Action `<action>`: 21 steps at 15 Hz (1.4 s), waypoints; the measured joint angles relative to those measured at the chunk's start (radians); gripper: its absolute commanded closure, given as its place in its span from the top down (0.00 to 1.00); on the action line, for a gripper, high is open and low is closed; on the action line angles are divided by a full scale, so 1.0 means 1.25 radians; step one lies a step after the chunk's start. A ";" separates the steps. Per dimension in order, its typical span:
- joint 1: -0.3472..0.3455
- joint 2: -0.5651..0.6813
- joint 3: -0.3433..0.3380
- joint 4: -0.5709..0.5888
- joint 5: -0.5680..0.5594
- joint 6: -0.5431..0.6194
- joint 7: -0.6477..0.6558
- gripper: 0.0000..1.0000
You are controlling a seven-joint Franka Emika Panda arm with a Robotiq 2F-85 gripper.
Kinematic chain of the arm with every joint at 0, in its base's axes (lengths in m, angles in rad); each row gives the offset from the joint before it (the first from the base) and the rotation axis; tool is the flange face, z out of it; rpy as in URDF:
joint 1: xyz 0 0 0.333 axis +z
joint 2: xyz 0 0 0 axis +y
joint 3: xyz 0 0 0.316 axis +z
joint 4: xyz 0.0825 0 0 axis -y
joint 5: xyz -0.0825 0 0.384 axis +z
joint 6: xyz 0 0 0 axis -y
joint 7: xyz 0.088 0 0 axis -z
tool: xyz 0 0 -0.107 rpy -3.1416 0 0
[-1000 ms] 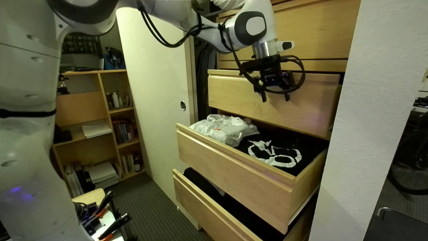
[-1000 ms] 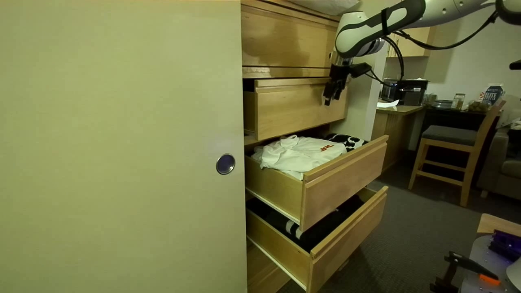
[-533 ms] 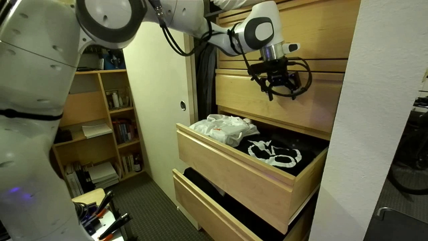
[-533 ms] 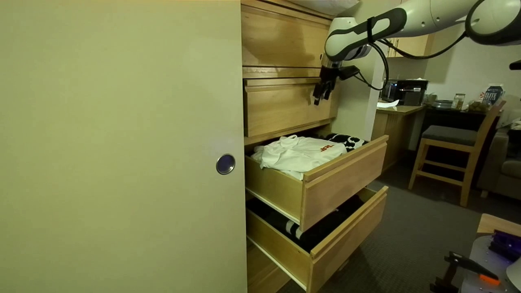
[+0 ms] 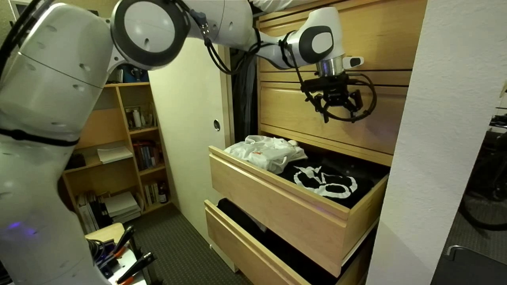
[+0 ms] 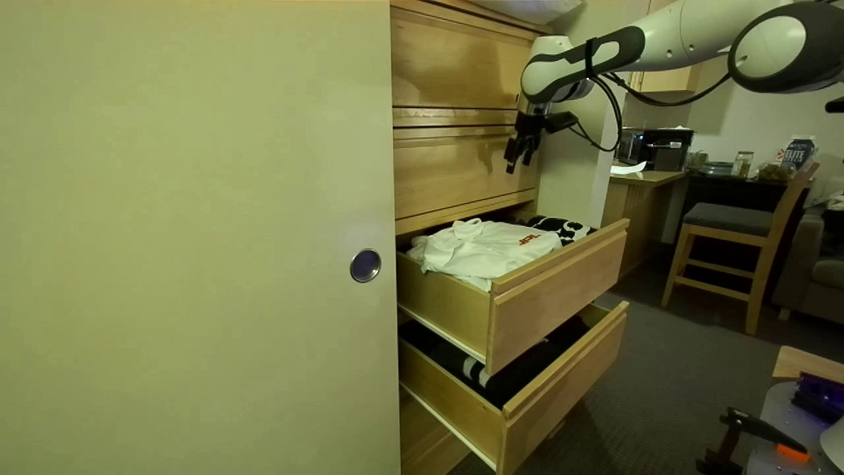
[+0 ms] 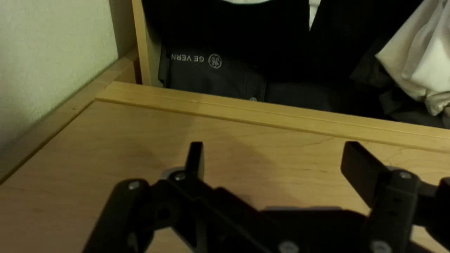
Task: Close the second drawer from the top
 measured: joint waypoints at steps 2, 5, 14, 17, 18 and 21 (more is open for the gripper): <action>-0.009 -0.018 0.000 -0.017 0.003 -0.035 -0.010 1.00; -0.024 -0.090 0.000 -0.108 0.004 -0.068 -0.028 1.00; -0.017 -0.371 -0.020 -0.454 -0.008 -0.087 -0.029 1.00; -0.003 -0.457 -0.023 -0.580 -0.022 -0.080 -0.028 1.00; 0.002 -0.483 -0.024 -0.622 -0.027 -0.076 -0.027 1.00; 0.017 -0.560 -0.026 -0.754 -0.042 -0.044 -0.022 1.00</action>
